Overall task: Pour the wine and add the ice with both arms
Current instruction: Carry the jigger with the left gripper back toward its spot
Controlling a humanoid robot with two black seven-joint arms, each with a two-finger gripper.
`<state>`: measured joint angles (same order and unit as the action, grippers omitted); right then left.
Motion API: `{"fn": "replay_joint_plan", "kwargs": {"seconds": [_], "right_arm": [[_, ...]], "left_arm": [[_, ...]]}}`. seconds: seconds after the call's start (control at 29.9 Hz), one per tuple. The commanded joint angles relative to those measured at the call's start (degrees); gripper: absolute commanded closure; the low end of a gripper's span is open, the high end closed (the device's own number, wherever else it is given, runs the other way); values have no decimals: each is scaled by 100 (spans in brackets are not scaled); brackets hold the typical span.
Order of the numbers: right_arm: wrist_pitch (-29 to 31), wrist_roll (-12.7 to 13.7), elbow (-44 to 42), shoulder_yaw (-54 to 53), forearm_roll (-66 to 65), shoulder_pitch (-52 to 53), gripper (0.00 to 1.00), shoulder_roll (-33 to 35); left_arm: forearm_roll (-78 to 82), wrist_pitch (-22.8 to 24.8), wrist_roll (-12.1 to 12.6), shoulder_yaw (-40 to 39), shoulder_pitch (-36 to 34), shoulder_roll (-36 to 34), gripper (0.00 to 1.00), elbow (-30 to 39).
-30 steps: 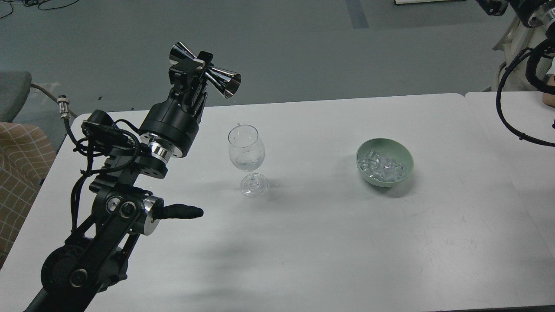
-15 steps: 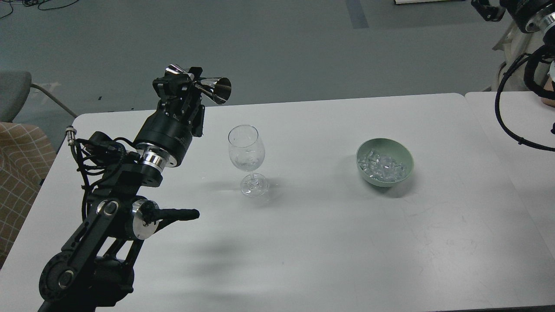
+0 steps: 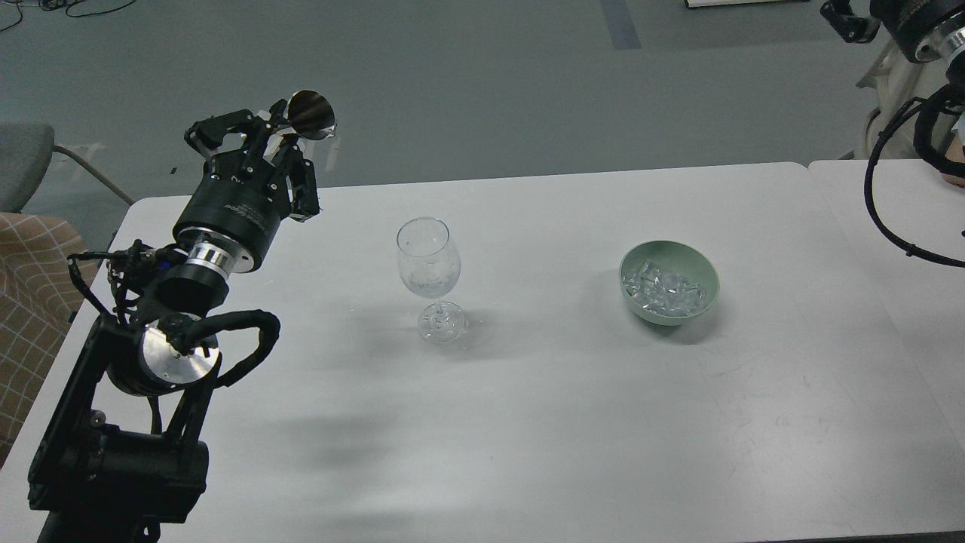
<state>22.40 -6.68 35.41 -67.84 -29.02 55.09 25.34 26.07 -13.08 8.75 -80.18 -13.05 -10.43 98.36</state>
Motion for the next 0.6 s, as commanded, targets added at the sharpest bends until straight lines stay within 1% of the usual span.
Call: {"fn": "replay_joint_plan", "kwargs": {"seconds": [0.0, 0.17, 0.27, 0.3, 0.43, 0.5, 0.57], "right_arm": [[-7, 0, 229, 105, -16, -130, 0, 77], [-7, 0, 238, 210, -68, -139, 0, 94], [-7, 0, 256, 298, -68, -139, 0, 155], [-7, 0, 256, 298, -68, -139, 0, 156], [-7, 0, 308, 307, -68, -139, 0, 199], [-7, 0, 300, 307, -68, -148, 0, 217], [-7, 0, 300, 377, -68, -148, 0, 235]], "left_arm": [[-646, 16, -5, -366, 4, -12, 99, -176], [-1305, 7, 13, -665, -5, -21, 99, -466], [-1473, 34, 22, -796, -5, -30, 99, -773], [-1473, 34, 22, -797, -5, -30, 99, -774], [-1929, 78, 48, -894, -74, -47, 99, -1633], [-1992, 148, 30, -894, -136, -47, 99, -1942], [-2106, 576, -31, -911, -224, -13, 99, -2573]]}}
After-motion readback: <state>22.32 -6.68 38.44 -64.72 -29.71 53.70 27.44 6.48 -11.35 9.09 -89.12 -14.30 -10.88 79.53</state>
